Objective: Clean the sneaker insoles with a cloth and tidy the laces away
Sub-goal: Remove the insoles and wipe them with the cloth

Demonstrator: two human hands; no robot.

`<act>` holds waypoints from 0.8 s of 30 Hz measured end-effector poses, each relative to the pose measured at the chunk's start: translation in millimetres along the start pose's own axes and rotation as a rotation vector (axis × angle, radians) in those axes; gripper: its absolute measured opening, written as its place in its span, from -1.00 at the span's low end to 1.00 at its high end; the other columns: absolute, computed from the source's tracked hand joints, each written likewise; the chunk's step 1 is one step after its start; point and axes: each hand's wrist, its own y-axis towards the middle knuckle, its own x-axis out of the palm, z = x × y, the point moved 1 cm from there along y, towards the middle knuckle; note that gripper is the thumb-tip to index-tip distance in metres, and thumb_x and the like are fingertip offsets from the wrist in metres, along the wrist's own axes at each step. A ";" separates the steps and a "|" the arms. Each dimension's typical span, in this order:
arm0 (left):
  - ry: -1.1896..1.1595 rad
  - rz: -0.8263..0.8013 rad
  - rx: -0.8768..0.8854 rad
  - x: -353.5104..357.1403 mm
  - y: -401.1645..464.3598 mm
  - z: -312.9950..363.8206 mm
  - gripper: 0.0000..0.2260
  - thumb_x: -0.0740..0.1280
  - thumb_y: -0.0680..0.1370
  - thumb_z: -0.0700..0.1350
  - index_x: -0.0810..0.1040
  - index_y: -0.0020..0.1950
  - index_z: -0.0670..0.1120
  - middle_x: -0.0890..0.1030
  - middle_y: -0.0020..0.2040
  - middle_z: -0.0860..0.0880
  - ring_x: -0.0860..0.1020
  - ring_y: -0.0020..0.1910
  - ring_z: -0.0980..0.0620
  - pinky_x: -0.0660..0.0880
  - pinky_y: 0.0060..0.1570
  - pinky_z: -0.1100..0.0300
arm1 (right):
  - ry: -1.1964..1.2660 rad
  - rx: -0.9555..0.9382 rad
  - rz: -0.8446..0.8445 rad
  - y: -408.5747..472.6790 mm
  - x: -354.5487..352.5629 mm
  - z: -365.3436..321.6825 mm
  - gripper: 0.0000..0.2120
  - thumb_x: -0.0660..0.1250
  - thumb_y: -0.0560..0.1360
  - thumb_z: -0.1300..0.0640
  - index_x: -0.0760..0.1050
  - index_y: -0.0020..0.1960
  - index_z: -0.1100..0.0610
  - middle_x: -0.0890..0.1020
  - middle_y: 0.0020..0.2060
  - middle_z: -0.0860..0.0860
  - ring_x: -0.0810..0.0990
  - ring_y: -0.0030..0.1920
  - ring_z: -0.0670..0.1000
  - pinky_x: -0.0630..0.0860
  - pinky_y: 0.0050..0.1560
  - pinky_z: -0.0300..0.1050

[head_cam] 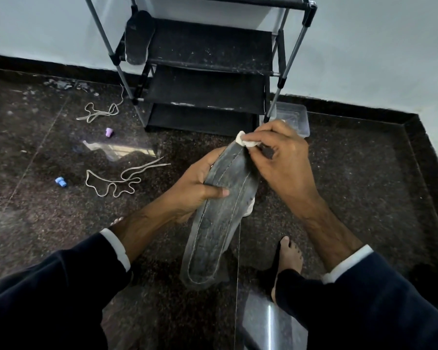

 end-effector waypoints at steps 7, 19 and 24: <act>-0.036 0.038 0.002 -0.2 1.3 -4.0 -0.31 0.41 0.46 -0.42 0.30 0.54 -0.10 0.57 0.27 -0.13 0.58 0.27 -0.06 0.56 0.17 0.08 | 0.071 -0.189 -0.155 -5.3 12.4 -18.0 -0.79 0.44 0.49 0.39 0.69 0.10 0.25 0.62 -0.03 0.12 0.62 -0.01 0.04 0.58 0.05 -0.17; -0.017 0.008 0.041 -1.9 -0.3 -0.1 -0.27 0.41 0.41 -0.41 0.31 0.54 -0.09 0.51 0.40 -0.15 0.52 0.34 -0.04 0.50 0.23 0.15 | 0.009 0.200 0.035 1.3 -17.8 23.1 -0.80 0.50 0.46 0.29 0.71 0.08 0.15 0.65 -0.04 0.02 0.62 -0.07 -0.10 0.59 -0.02 -0.24; -0.054 0.044 0.038 -6.2 1.8 1.3 -0.22 0.40 0.41 -0.44 0.27 0.57 -0.07 0.51 0.40 -0.15 0.55 0.32 -0.05 0.54 0.18 0.11 | 0.223 0.153 0.055 4.4 -19.8 -5.2 -0.83 0.50 0.47 0.28 0.68 0.05 0.16 0.65 -0.05 -0.05 0.59 -0.01 -0.17 0.52 0.04 -0.25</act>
